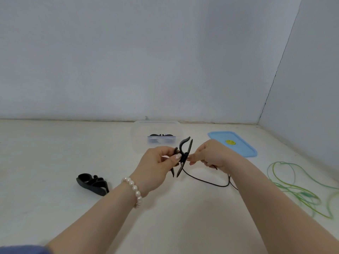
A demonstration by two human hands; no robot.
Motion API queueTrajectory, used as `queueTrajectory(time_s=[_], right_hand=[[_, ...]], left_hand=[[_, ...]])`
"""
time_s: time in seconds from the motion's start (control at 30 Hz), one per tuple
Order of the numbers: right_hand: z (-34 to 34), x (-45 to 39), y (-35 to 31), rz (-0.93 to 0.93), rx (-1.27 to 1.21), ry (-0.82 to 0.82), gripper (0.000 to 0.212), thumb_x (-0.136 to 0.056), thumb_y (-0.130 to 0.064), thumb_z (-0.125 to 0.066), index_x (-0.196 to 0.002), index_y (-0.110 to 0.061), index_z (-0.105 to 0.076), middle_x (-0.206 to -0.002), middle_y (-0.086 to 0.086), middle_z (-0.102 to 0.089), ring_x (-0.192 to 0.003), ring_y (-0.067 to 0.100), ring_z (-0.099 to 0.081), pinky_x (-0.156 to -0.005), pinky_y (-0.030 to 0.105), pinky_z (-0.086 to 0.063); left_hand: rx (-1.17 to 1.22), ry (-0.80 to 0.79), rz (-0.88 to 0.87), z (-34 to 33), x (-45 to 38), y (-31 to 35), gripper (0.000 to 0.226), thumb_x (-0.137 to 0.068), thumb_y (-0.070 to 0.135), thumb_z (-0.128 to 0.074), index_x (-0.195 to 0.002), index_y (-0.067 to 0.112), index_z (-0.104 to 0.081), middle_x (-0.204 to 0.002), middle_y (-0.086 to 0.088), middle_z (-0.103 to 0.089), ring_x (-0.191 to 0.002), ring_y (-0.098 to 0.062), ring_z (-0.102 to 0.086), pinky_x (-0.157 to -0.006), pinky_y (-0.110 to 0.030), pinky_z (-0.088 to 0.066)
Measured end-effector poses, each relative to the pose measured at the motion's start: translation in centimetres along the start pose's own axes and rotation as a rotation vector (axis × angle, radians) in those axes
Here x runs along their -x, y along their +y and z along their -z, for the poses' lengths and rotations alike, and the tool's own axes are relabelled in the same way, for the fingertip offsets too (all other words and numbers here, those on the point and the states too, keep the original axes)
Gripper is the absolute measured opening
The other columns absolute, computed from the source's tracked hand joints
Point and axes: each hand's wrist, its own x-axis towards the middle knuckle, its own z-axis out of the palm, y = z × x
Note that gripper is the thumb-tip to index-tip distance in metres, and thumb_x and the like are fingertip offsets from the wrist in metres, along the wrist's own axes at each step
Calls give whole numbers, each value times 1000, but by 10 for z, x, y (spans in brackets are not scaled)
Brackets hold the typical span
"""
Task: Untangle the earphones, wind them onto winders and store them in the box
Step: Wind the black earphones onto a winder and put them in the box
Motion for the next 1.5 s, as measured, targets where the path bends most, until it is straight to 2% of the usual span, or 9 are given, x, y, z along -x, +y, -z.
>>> queueTrajectory(time_s=[0.17,0.27,0.4,0.53,0.83,1.07,1.17,1.4,1.5], right_hand=[[1,-2,0,13,-36,50,22,-69,-22,-80,-58,-11,-64,-50,1,-37,-53,16,-25,-46,24,-20],[3,-1,-3,21,-37,63,6,-76,-13,-73,-74,-8,-71,-36,-7,-41,-53,15,-28,-44,20,-22],[6,-1,-6,23,-43,59,6,-74,-13,-72,-70,-9,-70,-56,2,-47,-61,20,-32,-49,24,-22],[4,5,-13,89,-18,91,4,-79,-9,-68,-78,-5,-70,-57,2,-51,-51,11,-40,-48,18,-29],[5,10,-18,67,-79,76,5,-82,-4,-63,-82,-4,-68,-57,4,-54,-51,12,-44,-50,18,-37],[-4,16,-30,136,54,57,8,-84,-10,-64,-79,-5,-68,-58,2,-63,-48,10,-56,-51,19,-45],[-10,23,-35,190,-6,-46,11,-82,-13,-67,-72,-8,-67,-53,-1,-65,-45,8,-57,-48,18,-45],[-22,24,-29,157,-57,-437,14,-90,-14,-58,-88,-7,-70,-58,2,-66,-43,10,-53,-50,20,-41],[-26,19,-22,96,-23,-523,19,-89,-24,-60,-85,-10,-72,-53,-1,-61,-44,11,-48,-51,22,-36]], left_hand=[[-18,-59,13,-1,-1,-3,10,-83,8,-64,-83,16,-69,-75,2,-70,-69,0,-64,-68,-12,-49],[-80,-29,22,0,-4,-9,10,-79,7,-69,-78,16,-69,-73,3,-71,-66,-1,-66,-72,-18,-52],[-168,60,48,2,-9,-14,3,-80,11,-69,-81,9,-68,-82,-10,-73,-79,-21,-69,-80,-35,-55],[-179,81,56,4,-10,-15,6,-78,11,-70,-82,6,-69,-81,-11,-73,-74,-20,-68,-78,-34,-54],[-218,81,55,7,-12,-13,9,-77,13,-72,-83,7,-70,-79,-9,-72,-68,-14,-66,-78,-32,-54],[-356,187,67,8,-14,-15,13,-79,22,-68,-77,9,-66,-79,-9,-71,-79,-24,-66,-74,-32,-50],[-191,275,101,9,-16,-13,16,-81,22,-67,-69,13,-62,-72,-8,-68,-73,-25,-66,-68,-30,-48],[225,395,171,10,-15,-5,16,-85,15,-63,-71,7,-62,-60,-5,-61,-47,-5,-55,-53,-20,-42],[413,342,194,10,-12,1,19,-86,15,-61,-70,5,-62,-61,-7,-60,-54,-14,-50,-52,-22,-38]])
